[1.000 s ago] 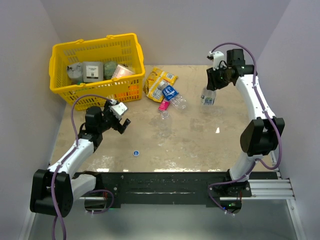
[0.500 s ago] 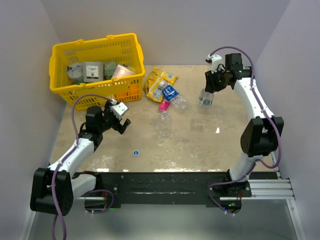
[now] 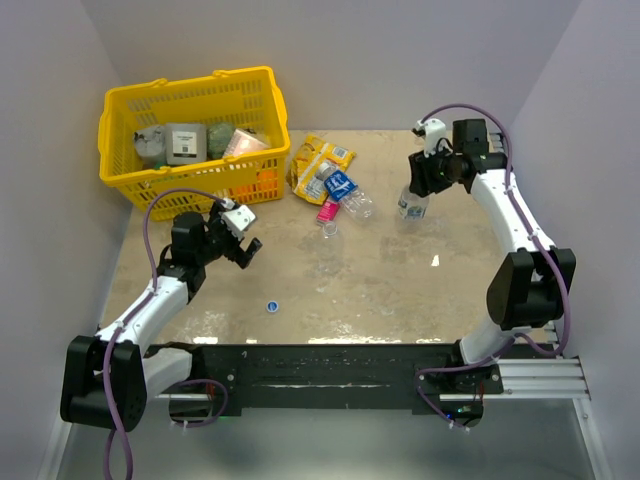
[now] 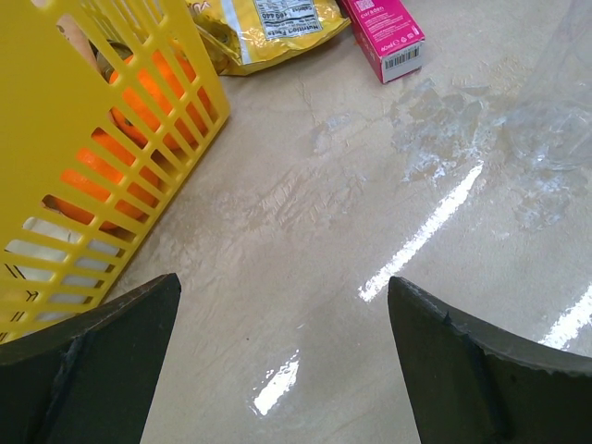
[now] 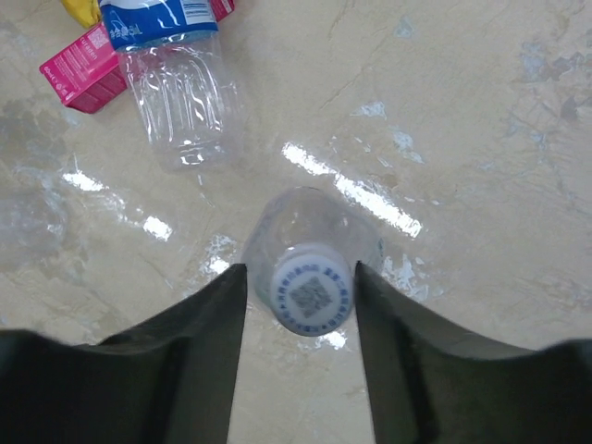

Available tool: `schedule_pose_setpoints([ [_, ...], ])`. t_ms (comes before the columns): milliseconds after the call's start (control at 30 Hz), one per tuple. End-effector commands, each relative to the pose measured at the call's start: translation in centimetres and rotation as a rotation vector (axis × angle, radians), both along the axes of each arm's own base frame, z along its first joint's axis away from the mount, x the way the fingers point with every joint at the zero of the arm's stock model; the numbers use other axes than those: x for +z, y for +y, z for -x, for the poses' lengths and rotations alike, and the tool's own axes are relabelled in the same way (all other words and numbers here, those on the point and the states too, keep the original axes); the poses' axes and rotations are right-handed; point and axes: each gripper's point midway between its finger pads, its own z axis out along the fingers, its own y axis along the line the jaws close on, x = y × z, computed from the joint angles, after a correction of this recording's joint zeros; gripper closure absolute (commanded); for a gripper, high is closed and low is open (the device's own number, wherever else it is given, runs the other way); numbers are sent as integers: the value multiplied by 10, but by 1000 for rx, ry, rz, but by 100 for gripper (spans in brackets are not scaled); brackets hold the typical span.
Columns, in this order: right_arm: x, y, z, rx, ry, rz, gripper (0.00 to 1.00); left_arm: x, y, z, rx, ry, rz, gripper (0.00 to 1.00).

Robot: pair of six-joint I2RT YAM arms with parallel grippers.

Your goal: Screw on the bottle caps

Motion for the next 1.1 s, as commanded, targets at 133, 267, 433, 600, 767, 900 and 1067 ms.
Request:
schedule_pose_setpoints([
  [133,21,1,-8,-1,-79,-4,39,24,-4,-10,-22,-69,17,0],
  [267,21,1,-9,-1,-80,-7,39,25,-4,-10,-25,-70,15,0],
  [433,70,3,-20,-19,-185,-33,24,30,-3,-11,-16,-78,23,0],
  [600,150,36,-4,107,-336,-166,14,35,-5,-11,18,-40,80,0],
  [767,132,134,58,476,-314,-169,14,39,-11,-10,29,-9,167,0],
  [900,105,190,103,676,-284,-177,13,46,-11,-11,41,-9,186,0],
  [1067,75,222,120,768,-261,-153,13,48,-9,-3,42,2,165,0],
])
